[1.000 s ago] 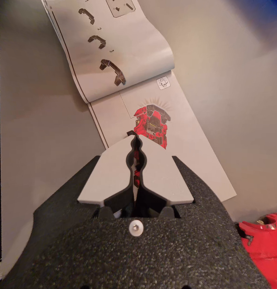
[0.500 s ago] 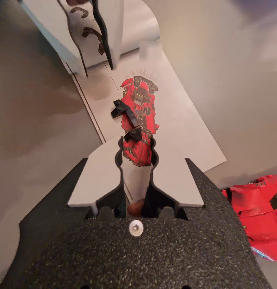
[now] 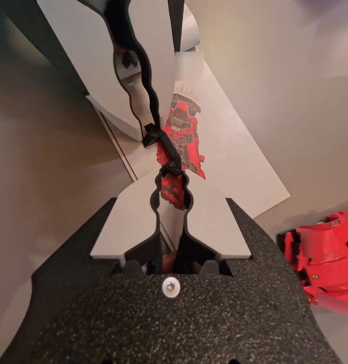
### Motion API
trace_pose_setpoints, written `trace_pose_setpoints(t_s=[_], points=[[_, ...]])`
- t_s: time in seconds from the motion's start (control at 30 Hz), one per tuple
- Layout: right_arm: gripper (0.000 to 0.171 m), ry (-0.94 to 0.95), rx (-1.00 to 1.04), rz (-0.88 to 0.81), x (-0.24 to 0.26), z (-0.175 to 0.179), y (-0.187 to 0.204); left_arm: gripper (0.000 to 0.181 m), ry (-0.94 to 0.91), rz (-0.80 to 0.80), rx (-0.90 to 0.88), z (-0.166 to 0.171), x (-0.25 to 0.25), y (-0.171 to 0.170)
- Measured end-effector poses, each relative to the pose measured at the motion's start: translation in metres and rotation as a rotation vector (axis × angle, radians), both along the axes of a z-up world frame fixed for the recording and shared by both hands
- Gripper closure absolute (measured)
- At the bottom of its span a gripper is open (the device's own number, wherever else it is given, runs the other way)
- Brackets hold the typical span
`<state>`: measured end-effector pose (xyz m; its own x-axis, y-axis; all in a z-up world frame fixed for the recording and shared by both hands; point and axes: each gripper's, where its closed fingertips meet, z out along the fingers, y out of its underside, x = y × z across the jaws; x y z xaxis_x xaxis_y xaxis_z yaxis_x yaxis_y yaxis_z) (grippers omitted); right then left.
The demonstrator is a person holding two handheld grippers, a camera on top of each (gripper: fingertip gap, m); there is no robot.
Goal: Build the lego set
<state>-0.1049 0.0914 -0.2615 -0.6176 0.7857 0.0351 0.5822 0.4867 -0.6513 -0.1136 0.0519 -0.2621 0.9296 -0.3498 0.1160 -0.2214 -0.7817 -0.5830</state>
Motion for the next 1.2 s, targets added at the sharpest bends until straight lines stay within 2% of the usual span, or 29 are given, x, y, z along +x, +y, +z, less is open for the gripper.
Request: trace_pose_setpoints(t_s=[0.5,0.73,0.8,0.87,1.2], points=[[0.152,-0.010,0.039,-0.020,0.002,0.000,-0.003,0.166,-0.013,-0.009,-0.060,0.000,0.000,-0.002],[0.149,-0.025,-0.035,0.008,0.005,0.012,-0.004,0.161,-0.048,-0.003,-0.052,0.005,-0.001,-0.003],[0.156,-0.004,-0.046,0.018,0.001,0.018,-0.006,0.164,-0.055,-0.008,-0.047,0.005,0.000,-0.003],[0.171,0.015,-0.047,0.021,-0.007,0.019,-0.010,0.169,-0.054,-0.017,-0.048,0.004,0.000,-0.003],[0.171,-0.030,-0.068,0.066,-0.016,0.008,-0.023,0.171,-0.045,-0.034,-0.035,0.004,0.002,-0.003]])
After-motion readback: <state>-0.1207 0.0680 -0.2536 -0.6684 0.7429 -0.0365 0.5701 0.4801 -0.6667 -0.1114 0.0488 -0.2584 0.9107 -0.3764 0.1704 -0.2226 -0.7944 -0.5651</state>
